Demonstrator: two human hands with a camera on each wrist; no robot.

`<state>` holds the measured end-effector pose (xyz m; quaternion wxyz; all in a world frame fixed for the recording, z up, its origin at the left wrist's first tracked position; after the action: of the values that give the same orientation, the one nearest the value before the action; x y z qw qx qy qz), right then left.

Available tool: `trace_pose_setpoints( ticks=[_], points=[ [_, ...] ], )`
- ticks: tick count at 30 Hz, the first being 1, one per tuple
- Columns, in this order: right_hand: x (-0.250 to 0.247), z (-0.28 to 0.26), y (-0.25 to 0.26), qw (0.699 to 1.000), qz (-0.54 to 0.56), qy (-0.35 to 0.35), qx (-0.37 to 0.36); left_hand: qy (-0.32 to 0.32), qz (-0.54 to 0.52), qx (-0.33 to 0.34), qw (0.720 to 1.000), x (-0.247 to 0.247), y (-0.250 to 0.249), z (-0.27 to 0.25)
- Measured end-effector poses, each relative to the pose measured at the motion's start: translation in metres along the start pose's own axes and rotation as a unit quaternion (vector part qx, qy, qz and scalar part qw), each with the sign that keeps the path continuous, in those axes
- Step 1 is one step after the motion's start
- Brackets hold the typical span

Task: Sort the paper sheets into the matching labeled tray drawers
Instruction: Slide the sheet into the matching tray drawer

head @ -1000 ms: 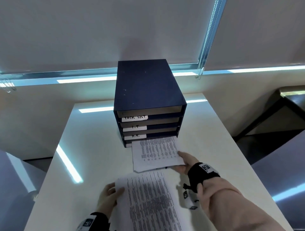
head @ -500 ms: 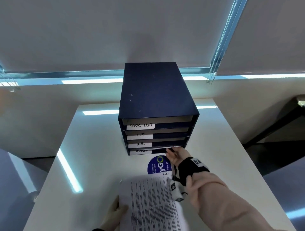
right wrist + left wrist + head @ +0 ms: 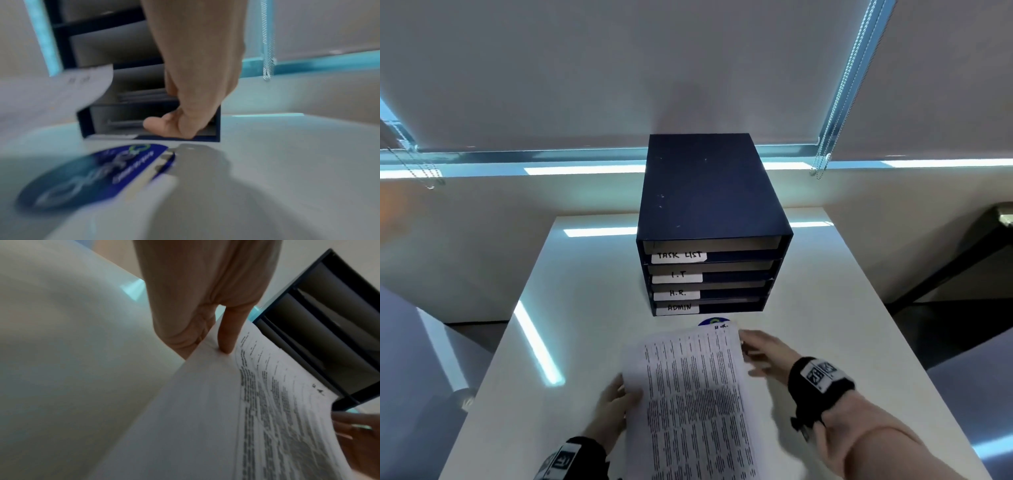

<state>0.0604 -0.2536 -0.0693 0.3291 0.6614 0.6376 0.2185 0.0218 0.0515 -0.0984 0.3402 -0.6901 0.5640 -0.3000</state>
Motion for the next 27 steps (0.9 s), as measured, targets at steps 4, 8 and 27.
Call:
trace_pose_setpoints(
  ticks=[4, 8, 27],
  points=[
    [0.0, -0.052, -0.02, 0.987, 0.088, 0.135, 0.021, 0.025, -0.028, 0.026, 0.999, 0.01, -0.031, -0.02],
    [-0.008, -0.077, -0.022, 0.983, 0.116, 0.137, -0.038, 0.03, -0.047, 0.026, 0.998, 0.013, -0.05, -0.032],
    [-0.005, -0.075, -0.079, 0.99, 0.125, -0.055, -0.022, -0.012, 0.042, -0.023, 0.999, 0.055, -0.062, -0.014]
  ],
)
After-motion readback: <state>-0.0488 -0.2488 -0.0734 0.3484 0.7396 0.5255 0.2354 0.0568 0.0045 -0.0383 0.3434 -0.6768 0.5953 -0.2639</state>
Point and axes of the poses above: each hand's wrist, its own z-axis towards the middle knuckle, its own x-axis out of the palm, y = z × x, the point moved 3 cm from there along z, towards the middle knuckle, and after that the axes turned 10 degrees about -y, right-handed, at the moved point
